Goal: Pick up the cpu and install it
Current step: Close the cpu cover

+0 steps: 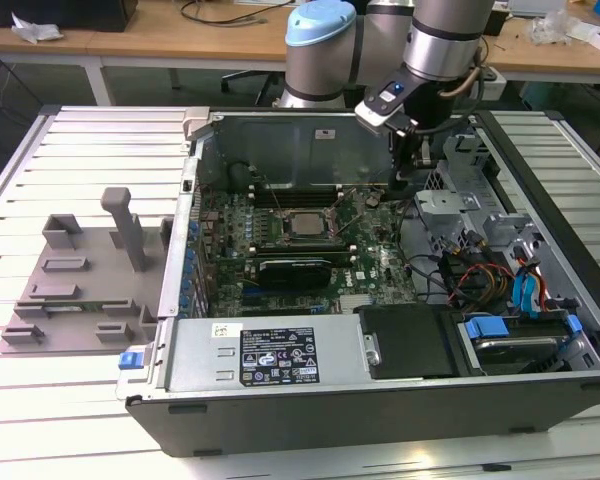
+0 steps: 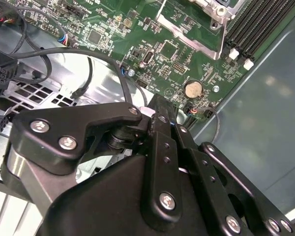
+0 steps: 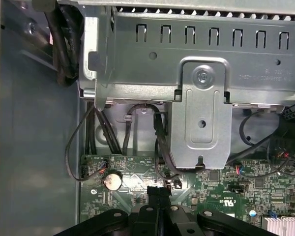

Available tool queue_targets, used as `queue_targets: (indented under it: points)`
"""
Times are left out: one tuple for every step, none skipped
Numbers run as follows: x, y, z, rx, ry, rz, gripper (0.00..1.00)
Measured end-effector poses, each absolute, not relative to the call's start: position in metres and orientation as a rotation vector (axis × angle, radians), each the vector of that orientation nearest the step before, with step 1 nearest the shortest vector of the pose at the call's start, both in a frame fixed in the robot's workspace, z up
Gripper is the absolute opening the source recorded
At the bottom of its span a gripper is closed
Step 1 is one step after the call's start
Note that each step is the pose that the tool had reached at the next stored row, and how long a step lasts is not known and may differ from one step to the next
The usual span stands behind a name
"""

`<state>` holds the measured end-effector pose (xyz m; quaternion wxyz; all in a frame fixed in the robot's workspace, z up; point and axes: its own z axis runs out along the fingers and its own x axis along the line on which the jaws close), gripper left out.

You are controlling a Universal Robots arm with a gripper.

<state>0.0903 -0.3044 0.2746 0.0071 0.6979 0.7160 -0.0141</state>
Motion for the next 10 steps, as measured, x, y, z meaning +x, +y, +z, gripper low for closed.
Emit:
queue_targets:
  points:
    - [0.09,-0.304,0.274,2.183,2.239,-0.044,0.11]
    - [0.09,-0.304,0.274,2.183,2.239,-0.044,0.11]
    - [0.09,-0.304,0.273,2.182,2.239,-0.044,0.11]
    - [0.09,-0.304,0.273,2.182,2.239,-0.044,0.11]
    - [0.09,-0.304,0.273,2.183,2.239,-0.044,0.11]
    - [0.09,-0.304,0.272,2.183,2.239,-0.044,0.11]
    - [0.09,-0.304,0.272,2.183,2.239,-0.044,0.11]
    - [0.09,-0.304,0.271,2.183,2.239,-0.044,0.11]
    - [0.09,-0.304,0.27,2.183,2.239,-0.044,0.11]
    - [0.074,-0.304,0.263,2.183,2.239,-0.044,0.11]
